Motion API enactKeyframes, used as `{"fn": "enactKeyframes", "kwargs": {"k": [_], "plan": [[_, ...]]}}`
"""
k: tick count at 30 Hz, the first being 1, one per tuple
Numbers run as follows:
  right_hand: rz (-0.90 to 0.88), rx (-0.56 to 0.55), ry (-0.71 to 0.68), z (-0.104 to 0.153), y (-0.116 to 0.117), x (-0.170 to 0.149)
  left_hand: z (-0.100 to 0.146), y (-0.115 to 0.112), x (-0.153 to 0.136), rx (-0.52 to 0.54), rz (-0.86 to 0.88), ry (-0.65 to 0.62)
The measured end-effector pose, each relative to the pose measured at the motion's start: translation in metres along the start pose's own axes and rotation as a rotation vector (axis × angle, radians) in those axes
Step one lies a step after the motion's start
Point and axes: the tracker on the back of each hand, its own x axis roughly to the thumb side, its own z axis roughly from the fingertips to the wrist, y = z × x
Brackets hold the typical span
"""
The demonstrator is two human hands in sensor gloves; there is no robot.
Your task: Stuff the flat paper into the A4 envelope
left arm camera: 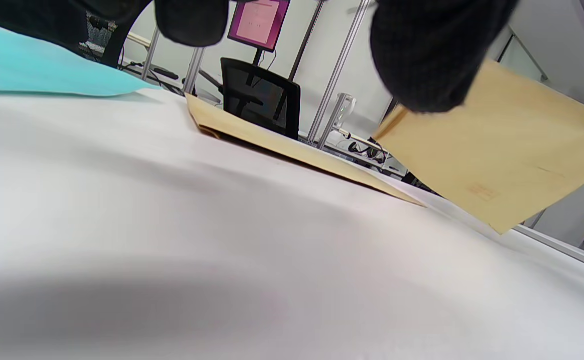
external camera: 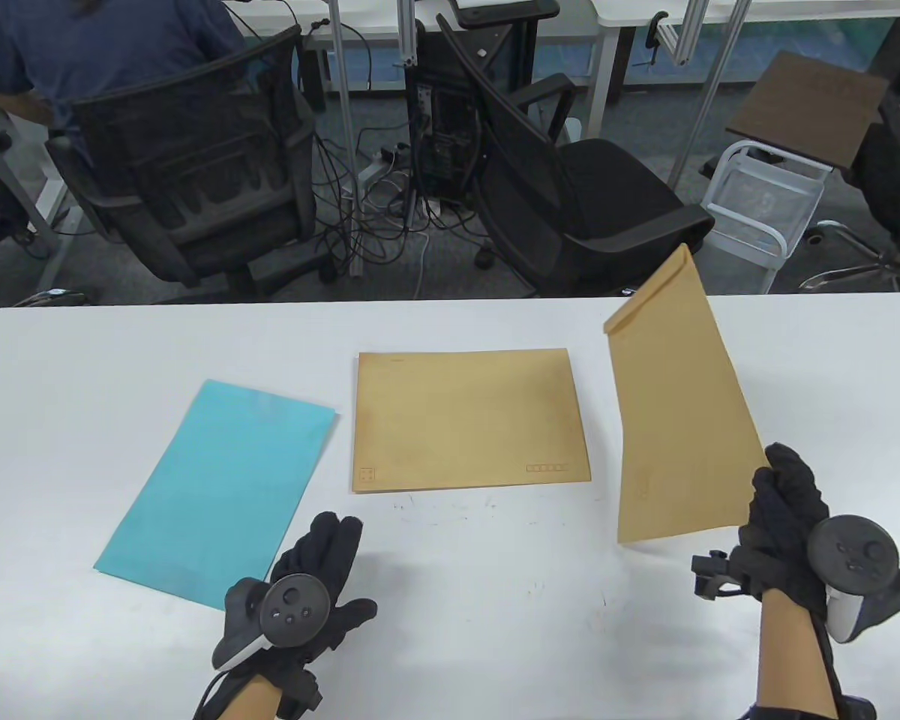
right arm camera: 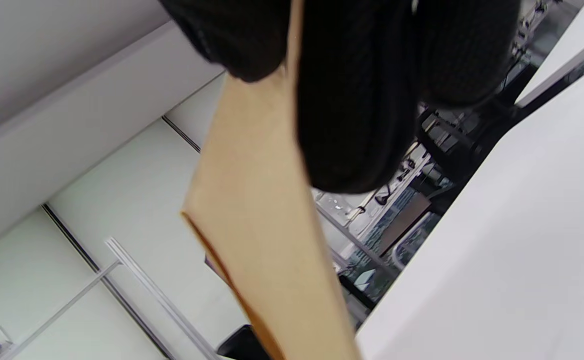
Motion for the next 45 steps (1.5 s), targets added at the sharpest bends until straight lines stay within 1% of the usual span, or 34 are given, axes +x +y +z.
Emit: {"fn": "enactKeyframes", "kwargs": {"k": [1, 3, 4, 5, 6, 7, 8, 10, 11, 12, 13, 15, 18, 19, 24, 27, 31, 34, 38, 40, 43, 45], "plan": [[-0.052, 0.045, -0.046, 0.000, 0.003, 0.003, 0.001, 0.002, 0.001, 0.018, -0.001, -0.004], [-0.132, 0.115, -0.056, 0.000, 0.010, 0.007, 0.002, 0.005, 0.002, 0.045, -0.009, -0.009], [-0.190, 0.193, -0.060, 0.000, 0.017, 0.009, 0.003, 0.007, 0.002, 0.066, -0.017, -0.013], [-0.212, 0.241, -0.062, -0.001, 0.021, 0.010, 0.004, 0.008, 0.003, 0.079, -0.022, -0.015], [-0.237, 0.324, -0.060, -0.001, 0.028, 0.010, 0.005, 0.010, 0.003, 0.097, -0.029, -0.016], [-0.246, 0.377, -0.060, -0.001, 0.033, 0.010, 0.005, 0.011, 0.003, 0.110, -0.033, -0.015], [-0.255, 0.463, -0.063, -0.001, 0.042, 0.010, 0.006, 0.012, 0.004, 0.123, -0.035, -0.019], [-0.264, 0.614, -0.045, 0.000, 0.057, 0.009, 0.007, 0.014, 0.004, 0.132, -0.039, -0.015], [-0.269, 0.730, -0.033, 0.001, 0.068, 0.008, 0.007, 0.014, 0.004, 0.136, -0.040, -0.015], [-0.268, 0.813, -0.026, 0.001, 0.075, 0.008, 0.007, 0.014, 0.003, 0.137, -0.040, -0.014], [-0.245, 0.918, -0.017, 0.002, 0.085, 0.009, 0.007, 0.015, 0.003, 0.138, -0.038, -0.012], [-0.172, 1.020, -0.018, 0.004, 0.100, 0.011, 0.007, 0.015, 0.003, 0.139, -0.039, -0.008], [-0.027, 1.117, -0.053, 0.008, 0.122, 0.018, 0.007, 0.015, 0.004, 0.135, -0.043, -0.009], [0.032, 1.134, -0.068, 0.010, 0.130, 0.020, 0.007, 0.015, 0.003, 0.133, -0.043, -0.009], [0.248, 1.138, -0.169, 0.017, 0.166, 0.032, 0.006, 0.014, 0.002, 0.112, -0.032, 0.001], [0.311, 1.153, -0.204, 0.017, 0.182, 0.036, 0.006, 0.013, 0.002, 0.106, -0.040, 0.002], [0.342, 1.194, -0.192, 0.013, 0.199, 0.035, 0.005, 0.013, 0.000, 0.101, -0.031, 0.010], [0.346, 1.189, -0.182, 0.013, 0.205, 0.031, 0.005, 0.012, -0.002, 0.097, -0.031, 0.020], [0.325, 1.178, -0.160, 0.009, 0.207, 0.022, 0.003, 0.010, -0.004, 0.085, -0.027, 0.028], [0.310, 1.178, -0.145, 0.007, 0.209, 0.022, 0.002, 0.008, -0.004, 0.076, -0.030, 0.031], [0.338, 1.182, -0.153, 0.005, 0.211, 0.023, 0.002, 0.007, -0.005, 0.062, -0.040, 0.038], [0.332, 1.160, -0.158, 0.001, 0.208, 0.024, 0.002, 0.007, -0.004, 0.060, -0.044, 0.039]]}}
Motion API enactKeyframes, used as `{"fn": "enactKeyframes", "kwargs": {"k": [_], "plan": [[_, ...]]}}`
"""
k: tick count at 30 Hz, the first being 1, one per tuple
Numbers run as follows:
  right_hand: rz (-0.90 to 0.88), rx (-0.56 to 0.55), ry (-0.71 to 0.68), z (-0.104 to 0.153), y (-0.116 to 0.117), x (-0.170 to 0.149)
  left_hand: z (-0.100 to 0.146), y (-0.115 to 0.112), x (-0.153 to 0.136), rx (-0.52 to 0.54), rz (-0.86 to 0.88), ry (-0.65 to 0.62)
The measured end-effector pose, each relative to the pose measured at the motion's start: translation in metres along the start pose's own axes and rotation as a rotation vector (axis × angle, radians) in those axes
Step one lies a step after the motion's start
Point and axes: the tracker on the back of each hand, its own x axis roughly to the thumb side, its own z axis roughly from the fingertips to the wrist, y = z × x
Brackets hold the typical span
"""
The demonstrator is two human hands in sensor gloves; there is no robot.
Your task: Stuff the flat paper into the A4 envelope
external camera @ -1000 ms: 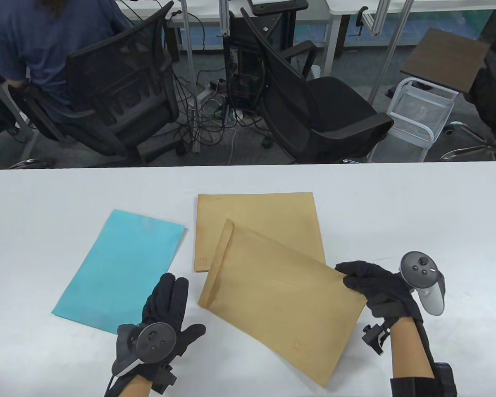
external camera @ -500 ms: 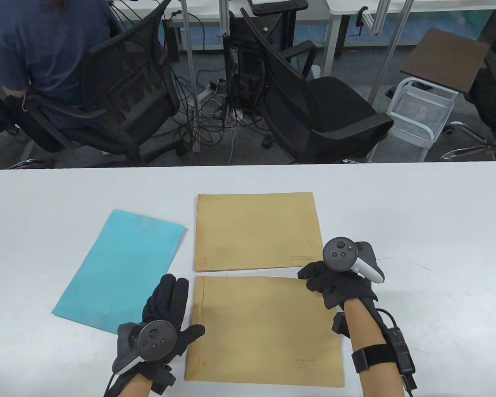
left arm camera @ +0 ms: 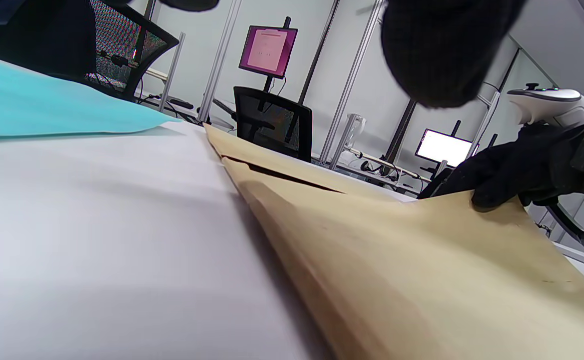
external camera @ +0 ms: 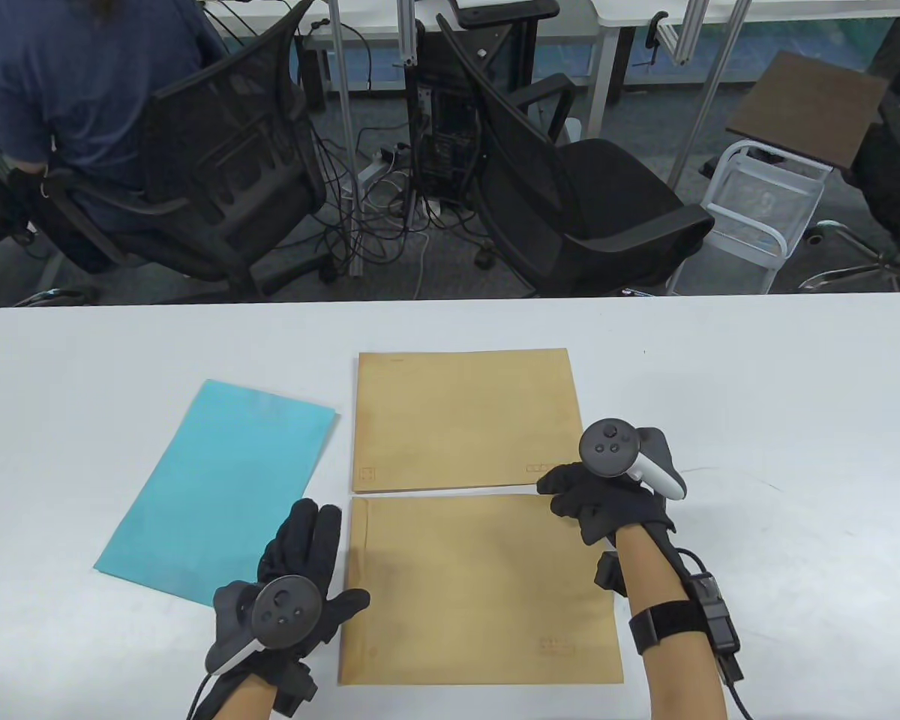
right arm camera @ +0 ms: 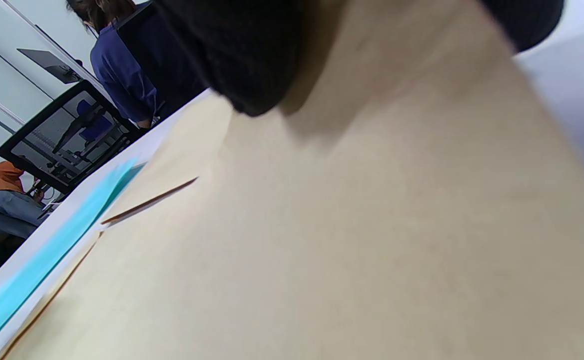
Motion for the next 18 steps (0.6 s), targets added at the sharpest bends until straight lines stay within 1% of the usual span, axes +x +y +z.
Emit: {"fn": "enactKeyframes", "kwargs": {"k": [1, 2, 3, 4, 5, 7, 8, 9, 11, 12, 13, 15, 18], "plan": [[-0.010, -0.037, -0.011, 0.002, -0.004, 0.000, 0.000, 0.000, 0.000, 0.001, -0.002, 0.000], [-0.029, -0.162, -0.036, 0.007, -0.013, -0.002, 0.000, 0.000, 0.000, 0.000, -0.002, 0.001], [-0.037, -0.204, -0.045, 0.010, -0.016, -0.002, 0.000, -0.001, 0.000, -0.004, 0.000, 0.001], [-0.070, -0.277, -0.070, 0.016, -0.025, -0.003, -0.001, -0.002, 0.000, -0.010, 0.001, 0.002], [-0.102, -0.298, -0.082, 0.025, -0.033, -0.004, -0.001, -0.003, 0.000, -0.017, -0.002, 0.004], [-0.082, -0.291, -0.113, 0.042, -0.039, -0.003, -0.001, -0.004, 0.000, -0.021, -0.005, 0.005], [-0.043, -0.266, -0.125, 0.051, -0.037, -0.002, -0.001, -0.004, 0.000, -0.022, -0.005, 0.007], [0.030, -0.188, -0.140, 0.061, -0.027, -0.001, -0.002, -0.004, 0.000, -0.022, -0.004, 0.009], [0.158, -0.025, -0.139, 0.073, -0.005, 0.000, -0.002, -0.004, -0.001, -0.024, -0.002, 0.017], [0.264, 0.094, -0.132, 0.081, 0.013, 0.000, -0.003, -0.005, -0.002, -0.028, -0.002, 0.023], [0.348, 0.171, -0.132, 0.086, 0.031, 0.000, -0.003, -0.006, -0.004, -0.037, -0.003, 0.032], [0.421, 0.217, -0.158, 0.092, 0.055, 0.000, -0.004, -0.009, -0.005, -0.050, -0.010, 0.047], [0.432, 0.265, -0.172, 0.093, 0.074, 0.002, -0.004, -0.012, -0.006, -0.073, -0.031, 0.061]]}}
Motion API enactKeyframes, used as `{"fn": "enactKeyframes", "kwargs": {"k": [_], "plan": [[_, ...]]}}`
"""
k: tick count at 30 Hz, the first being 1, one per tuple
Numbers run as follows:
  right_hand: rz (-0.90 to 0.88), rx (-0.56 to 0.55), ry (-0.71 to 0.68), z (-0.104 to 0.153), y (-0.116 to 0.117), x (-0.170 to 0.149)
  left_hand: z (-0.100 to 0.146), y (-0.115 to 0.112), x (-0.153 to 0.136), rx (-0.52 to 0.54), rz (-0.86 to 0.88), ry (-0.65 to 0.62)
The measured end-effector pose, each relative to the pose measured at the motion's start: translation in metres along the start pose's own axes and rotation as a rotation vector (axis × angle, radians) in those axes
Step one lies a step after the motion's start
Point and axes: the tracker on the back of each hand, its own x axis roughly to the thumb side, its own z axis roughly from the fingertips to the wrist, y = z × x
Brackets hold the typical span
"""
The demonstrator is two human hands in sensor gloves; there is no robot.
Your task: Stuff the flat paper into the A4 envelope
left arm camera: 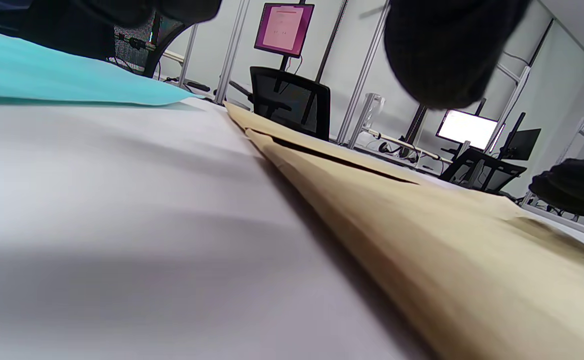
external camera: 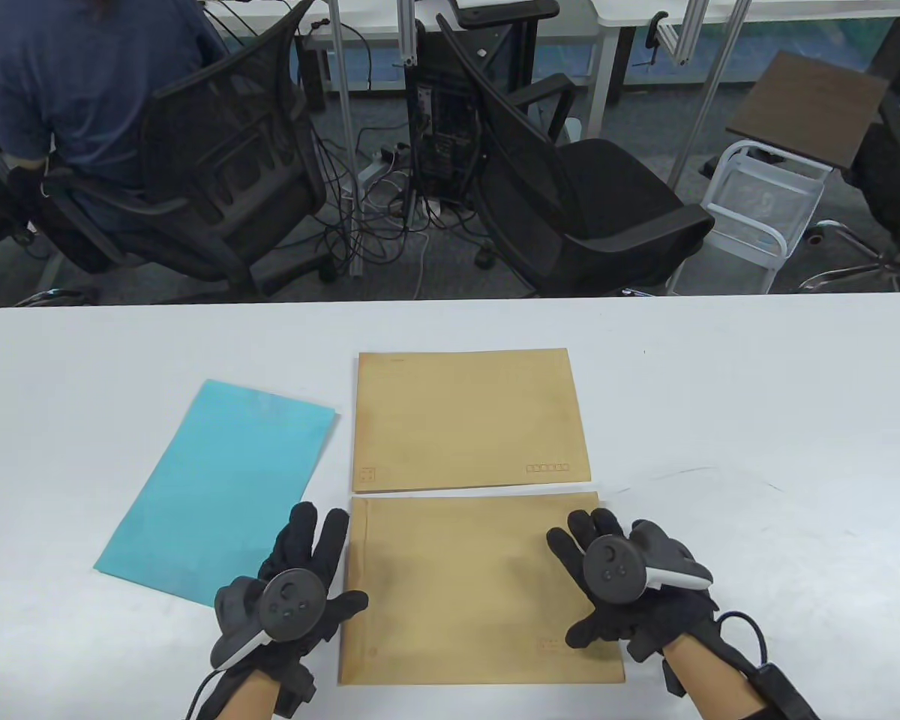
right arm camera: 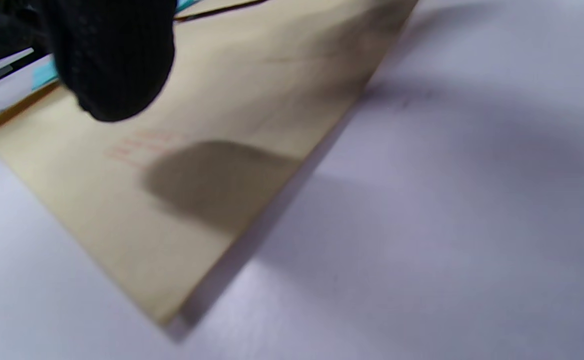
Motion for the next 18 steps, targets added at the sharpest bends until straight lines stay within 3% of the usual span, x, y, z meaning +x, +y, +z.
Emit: {"fn": "enactKeyframes", "kwargs": {"k": [9, 18], "plan": [[-0.040, 0.100, -0.007, -0.010, 0.019, -0.006, -0.002, 0.006, -0.017, -0.027, 0.020, 0.156], [-0.132, 0.108, -0.002, -0.011, 0.022, -0.010, -0.002, 0.048, -0.089, -0.043, 0.052, 0.575]]}}
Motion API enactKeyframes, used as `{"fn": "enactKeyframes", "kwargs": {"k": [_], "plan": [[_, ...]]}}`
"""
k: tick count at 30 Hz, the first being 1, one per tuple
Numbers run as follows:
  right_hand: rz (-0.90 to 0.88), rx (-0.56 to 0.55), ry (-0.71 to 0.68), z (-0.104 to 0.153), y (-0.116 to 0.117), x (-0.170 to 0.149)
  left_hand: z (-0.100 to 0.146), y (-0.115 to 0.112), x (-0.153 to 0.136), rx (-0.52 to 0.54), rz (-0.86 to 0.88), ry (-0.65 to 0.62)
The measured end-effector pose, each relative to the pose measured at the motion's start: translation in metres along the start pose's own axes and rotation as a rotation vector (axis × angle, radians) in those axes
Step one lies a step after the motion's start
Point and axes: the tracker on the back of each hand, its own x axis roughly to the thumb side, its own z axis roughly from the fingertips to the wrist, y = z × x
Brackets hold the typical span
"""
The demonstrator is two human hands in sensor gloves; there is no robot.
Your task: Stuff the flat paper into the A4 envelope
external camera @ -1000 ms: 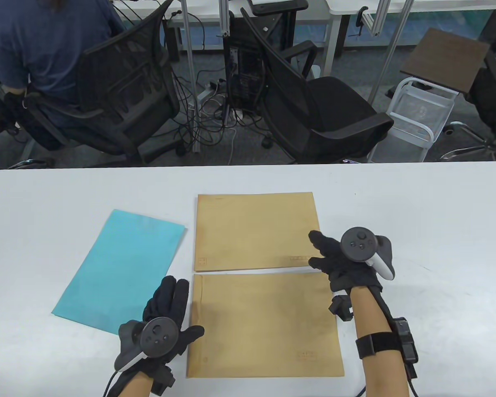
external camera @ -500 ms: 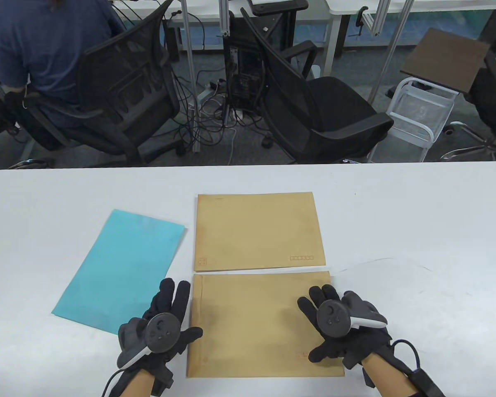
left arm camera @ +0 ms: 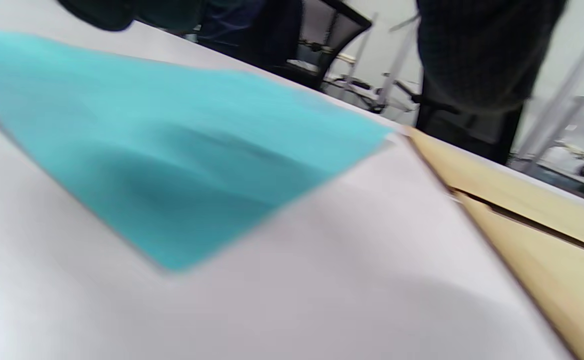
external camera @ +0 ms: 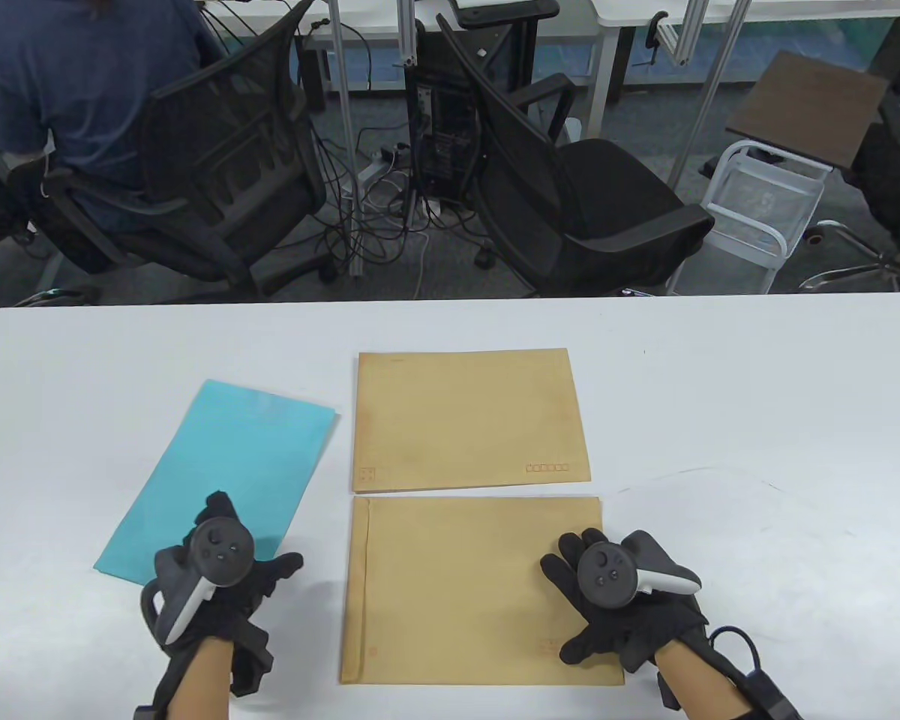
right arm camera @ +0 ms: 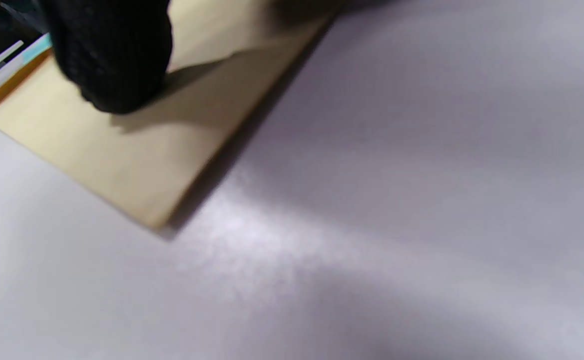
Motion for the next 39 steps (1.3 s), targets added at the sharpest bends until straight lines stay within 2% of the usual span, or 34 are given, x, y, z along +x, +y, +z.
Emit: {"fn": "enactKeyframes", "kwargs": {"k": [2, 5, 7, 11, 20, 23, 25, 26, 33, 39], "plan": [[-0.014, 0.006, 0.000, 0.000, 0.000, 0.000, -0.010, 0.008, -0.020, 0.000, -0.003, 0.098], [-0.015, 0.012, -0.001, 0.000, 0.000, 0.000, -0.020, 0.013, -0.045, -0.015, 0.088, 0.190], [-0.024, 0.014, -0.004, 0.000, 0.000, -0.001, -0.025, 0.014, -0.058, -0.031, 0.080, 0.245], [-0.035, 0.020, -0.011, 0.000, 0.000, -0.001, -0.036, 0.013, -0.078, -0.064, 0.021, 0.291], [-0.075, 0.038, -0.016, -0.001, 0.000, -0.003, -0.059, -0.001, -0.110, -0.235, 0.026, 0.343], [-0.077, 0.036, -0.020, -0.002, 0.000, -0.004, -0.061, 0.002, -0.104, -0.144, -0.094, 0.299], [-0.084, 0.038, -0.024, -0.002, 0.000, -0.004, -0.061, 0.005, -0.102, -0.152, -0.125, 0.312], [-0.087, 0.037, -0.025, -0.002, 0.000, -0.004, -0.059, 0.008, -0.102, -0.116, -0.136, 0.330], [-0.088, 0.036, -0.024, -0.002, 0.000, -0.004, -0.044, 0.008, -0.104, 0.134, -0.116, 0.439], [-0.087, 0.038, -0.021, -0.002, 0.000, -0.005, -0.028, 0.016, -0.103, 0.182, 0.048, 0.463]]}}
